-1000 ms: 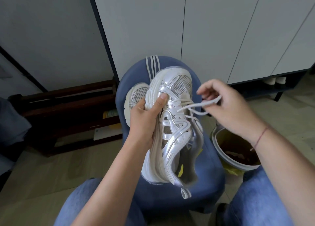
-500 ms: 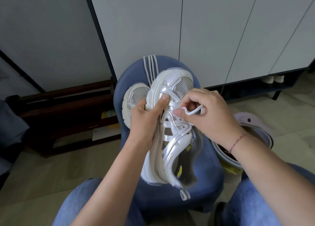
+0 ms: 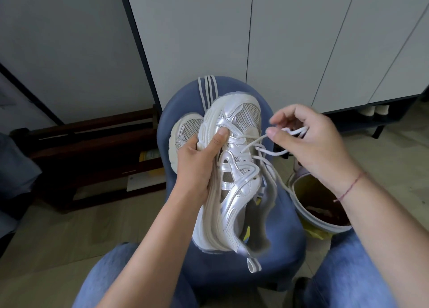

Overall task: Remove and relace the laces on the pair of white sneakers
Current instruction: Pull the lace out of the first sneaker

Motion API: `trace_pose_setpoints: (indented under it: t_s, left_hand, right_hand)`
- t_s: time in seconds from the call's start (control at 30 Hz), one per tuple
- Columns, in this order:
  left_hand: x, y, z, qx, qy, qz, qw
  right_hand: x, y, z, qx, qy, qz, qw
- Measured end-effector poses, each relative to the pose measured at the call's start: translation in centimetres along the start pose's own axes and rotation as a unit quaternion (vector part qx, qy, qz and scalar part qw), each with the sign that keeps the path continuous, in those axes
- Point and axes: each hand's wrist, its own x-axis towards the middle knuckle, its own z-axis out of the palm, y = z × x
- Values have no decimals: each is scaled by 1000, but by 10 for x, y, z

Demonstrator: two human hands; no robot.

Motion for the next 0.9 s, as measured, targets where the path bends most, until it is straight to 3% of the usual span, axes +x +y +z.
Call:
trace_pose_setpoints:
  t_s: [0.1, 0.23, 0.33, 0.43, 0.53, 0.6, 0.7, 0.8, 0.9]
  left_hand:
    - [1, 0, 0, 11, -1, 12, 1000]
    - [-1, -2, 2, 13, -7, 20, 1000]
    - [-2, -2, 2, 16, -6, 25, 1000]
    - [-2, -1, 2, 12, -3, 14, 1000]
    - [-2, 3, 0, 5, 3, -3, 1000]
    - [-2, 5, 0, 4, 3, -6, 1000]
    - [-2, 4, 0, 2, 2, -10, 1000]
    - [-1, 3, 0, 1, 4, -9, 1000]
    - [-2, 3, 0, 5, 0, 4, 1000]
  right_hand:
    - [-3, -5, 6, -91, -57, -85, 991]
    - [-5, 0, 17, -214, -42, -144, 965]
    - [-4, 1, 24, -245, -41, -165, 954]
    - [-3, -3, 20, -125, -40, -152, 980]
    - [3, -2, 2, 30, 57, -59, 996]
    - [6, 3, -9, 52, 99, -17, 994]
    - [5, 6, -9, -33, 24, -10, 999]
    - [-2, -2, 3, -80, -52, -74, 993]
    - [-6, -5, 16, -134, -76, -118, 981]
